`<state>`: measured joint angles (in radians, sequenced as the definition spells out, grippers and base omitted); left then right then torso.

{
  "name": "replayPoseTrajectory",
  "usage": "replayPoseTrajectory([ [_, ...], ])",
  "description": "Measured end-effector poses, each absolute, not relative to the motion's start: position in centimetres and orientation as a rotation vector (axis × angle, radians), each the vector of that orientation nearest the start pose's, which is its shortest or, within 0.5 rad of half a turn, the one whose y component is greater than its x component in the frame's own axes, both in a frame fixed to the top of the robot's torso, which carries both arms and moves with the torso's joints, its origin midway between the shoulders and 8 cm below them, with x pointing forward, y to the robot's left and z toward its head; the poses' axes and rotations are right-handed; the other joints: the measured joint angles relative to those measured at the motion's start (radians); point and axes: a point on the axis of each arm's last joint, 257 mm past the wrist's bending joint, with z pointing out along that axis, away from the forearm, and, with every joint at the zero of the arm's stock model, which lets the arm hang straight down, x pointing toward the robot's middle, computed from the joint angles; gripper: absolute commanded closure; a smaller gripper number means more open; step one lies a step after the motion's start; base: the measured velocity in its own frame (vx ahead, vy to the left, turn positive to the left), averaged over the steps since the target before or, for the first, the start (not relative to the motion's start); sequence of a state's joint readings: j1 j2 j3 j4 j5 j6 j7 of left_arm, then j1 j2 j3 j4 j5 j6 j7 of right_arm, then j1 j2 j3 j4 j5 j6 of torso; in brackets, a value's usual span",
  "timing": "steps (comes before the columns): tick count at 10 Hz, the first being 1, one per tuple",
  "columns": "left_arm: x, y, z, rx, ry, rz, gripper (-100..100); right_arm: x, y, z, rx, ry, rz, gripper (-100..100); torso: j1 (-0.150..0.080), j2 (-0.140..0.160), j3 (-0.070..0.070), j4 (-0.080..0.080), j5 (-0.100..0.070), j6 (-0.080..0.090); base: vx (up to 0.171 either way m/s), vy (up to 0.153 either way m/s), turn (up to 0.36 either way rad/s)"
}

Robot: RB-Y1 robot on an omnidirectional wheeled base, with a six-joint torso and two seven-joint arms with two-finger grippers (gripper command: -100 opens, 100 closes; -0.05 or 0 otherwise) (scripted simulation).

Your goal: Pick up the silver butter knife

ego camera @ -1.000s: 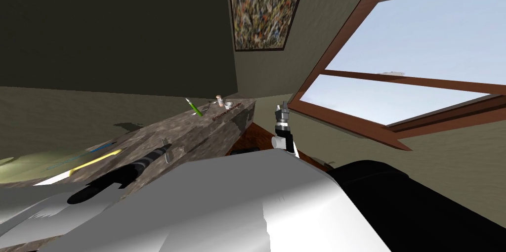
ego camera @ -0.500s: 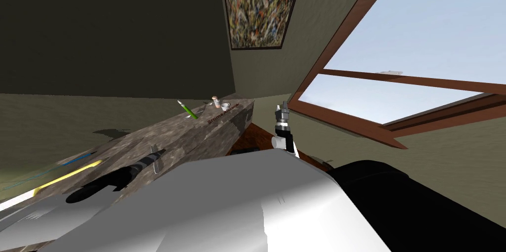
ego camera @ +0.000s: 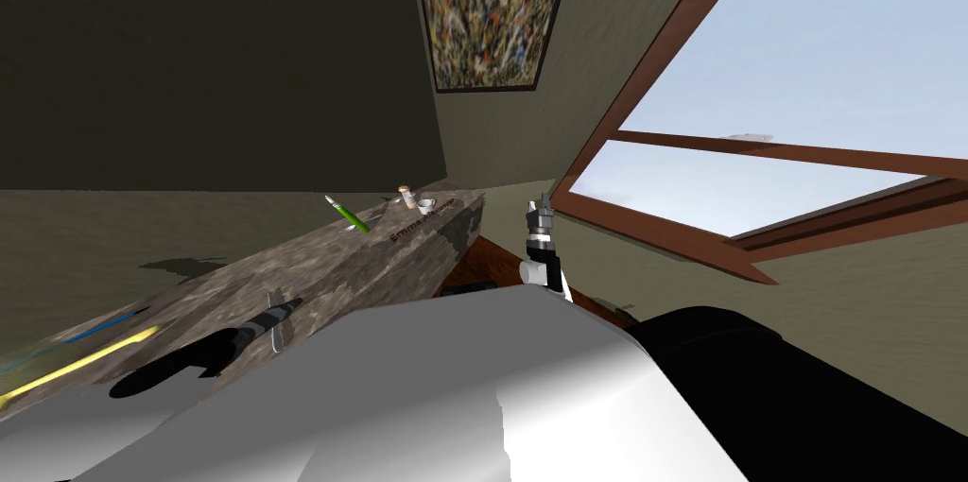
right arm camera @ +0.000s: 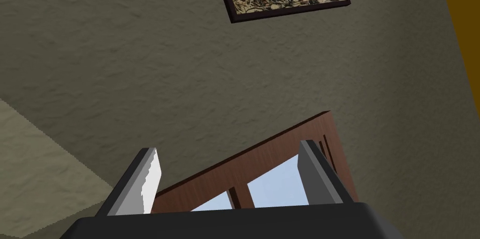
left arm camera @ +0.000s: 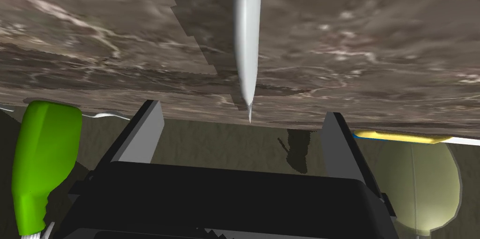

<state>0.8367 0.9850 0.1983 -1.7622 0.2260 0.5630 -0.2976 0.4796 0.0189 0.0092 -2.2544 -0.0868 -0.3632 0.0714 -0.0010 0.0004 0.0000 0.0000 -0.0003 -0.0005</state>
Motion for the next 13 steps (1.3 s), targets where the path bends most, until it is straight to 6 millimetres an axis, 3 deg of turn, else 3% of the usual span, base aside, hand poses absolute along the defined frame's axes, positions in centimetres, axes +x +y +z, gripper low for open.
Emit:
replayPoseTrajectory([
  [10, 12.5, 67.4, -35.9, -1.188, 2.110, 0.467, -100, 37.1, -28.9, -0.8, 0.813, 0.667, 1.278, 0, 0.004, 0.002, 0.001, 0.001, 0.002, 0.001, -0.023, 0.018, -0.118],
  [11, 12.4, 67.4, -35.9, -1.193, 2.107, 0.466, 100, 37.1, -28.9, -0.8, 0.813, 0.667, 1.278, 0, 0.004, 0.001, 0.001, 0.000, 0.002, 0.000, 0.000, 0.000, 0.000],
  [13, 12.2, 67.6, -36.0, -1.198, 2.106, 0.472, 100, 37.1, -28.9, -0.8, 0.813, 0.667, 1.278, 0, 0.004, 0.000, 0.000, 0.001, 0.003, 0.002, -0.002, 0.002, 0.011],
])
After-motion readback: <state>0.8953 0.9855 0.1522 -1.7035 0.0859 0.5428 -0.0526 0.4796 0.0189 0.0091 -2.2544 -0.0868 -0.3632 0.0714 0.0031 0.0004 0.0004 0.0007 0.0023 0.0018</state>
